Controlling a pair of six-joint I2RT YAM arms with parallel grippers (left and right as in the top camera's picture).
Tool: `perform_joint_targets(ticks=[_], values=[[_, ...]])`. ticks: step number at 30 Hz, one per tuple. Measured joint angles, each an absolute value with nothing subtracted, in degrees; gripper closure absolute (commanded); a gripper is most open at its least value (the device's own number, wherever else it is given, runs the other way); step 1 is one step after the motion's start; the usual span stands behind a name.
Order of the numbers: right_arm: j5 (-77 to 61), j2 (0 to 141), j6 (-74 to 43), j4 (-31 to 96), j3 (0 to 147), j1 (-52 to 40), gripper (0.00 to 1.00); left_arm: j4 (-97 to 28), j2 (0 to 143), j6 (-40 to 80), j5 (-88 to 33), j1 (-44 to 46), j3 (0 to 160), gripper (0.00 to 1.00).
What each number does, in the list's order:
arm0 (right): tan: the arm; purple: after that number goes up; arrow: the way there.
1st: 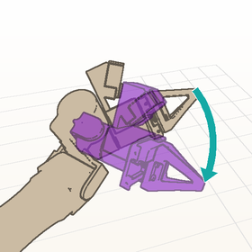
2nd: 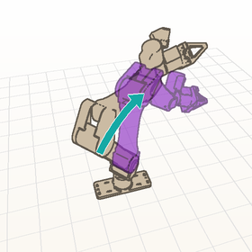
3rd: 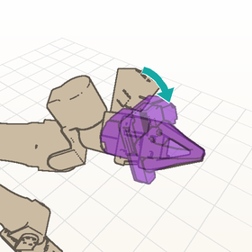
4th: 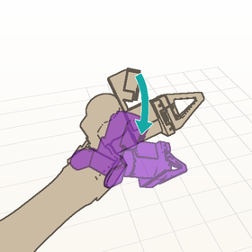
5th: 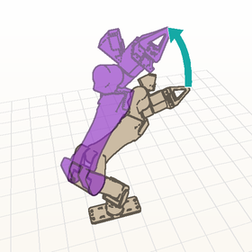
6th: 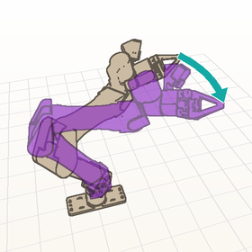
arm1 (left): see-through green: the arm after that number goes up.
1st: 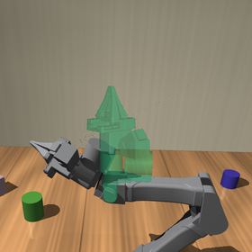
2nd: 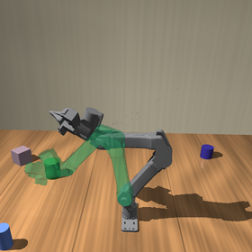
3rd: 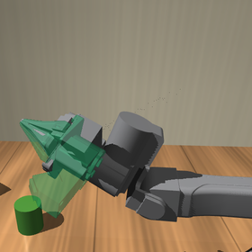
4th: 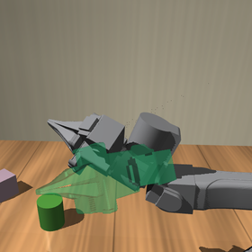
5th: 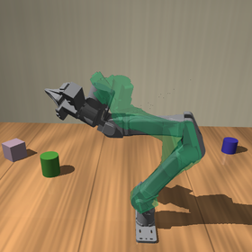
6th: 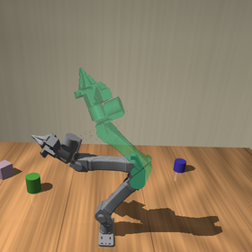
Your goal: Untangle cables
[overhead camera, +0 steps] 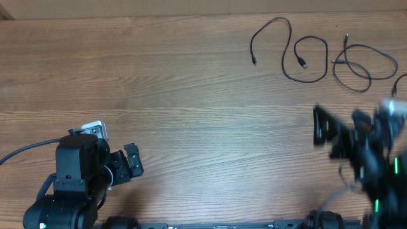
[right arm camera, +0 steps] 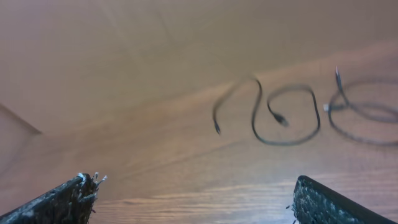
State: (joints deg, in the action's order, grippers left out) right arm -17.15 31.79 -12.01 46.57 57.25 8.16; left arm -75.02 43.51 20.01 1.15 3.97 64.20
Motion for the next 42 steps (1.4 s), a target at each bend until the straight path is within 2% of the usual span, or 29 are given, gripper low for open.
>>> perform_joint_targets(ticks=[6, 16, 34, 42], values=[[-18.72, 15.46, -11.99, 50.76, 52.23, 8.14, 0.00, -75.02, 43.51, 20.01, 1.15, 3.97, 64.20, 0.00], [-19.33, 14.26, -11.99, 65.14, 51.20, 8.16, 0.00, -75.02, 43.51, 20.01, 1.15, 3.97, 64.20, 0.01], [-19.33, 14.26, -12.05, 64.99, 51.20, 8.16, 0.00, -75.02, 43.51, 20.01, 1.15, 3.97, 64.20, 0.00], [-19.31, 14.26, -12.08, 58.30, 51.09, 8.16, 0.00, -75.02, 43.51, 20.01, 1.15, 3.97, 64.20, 0.00]])
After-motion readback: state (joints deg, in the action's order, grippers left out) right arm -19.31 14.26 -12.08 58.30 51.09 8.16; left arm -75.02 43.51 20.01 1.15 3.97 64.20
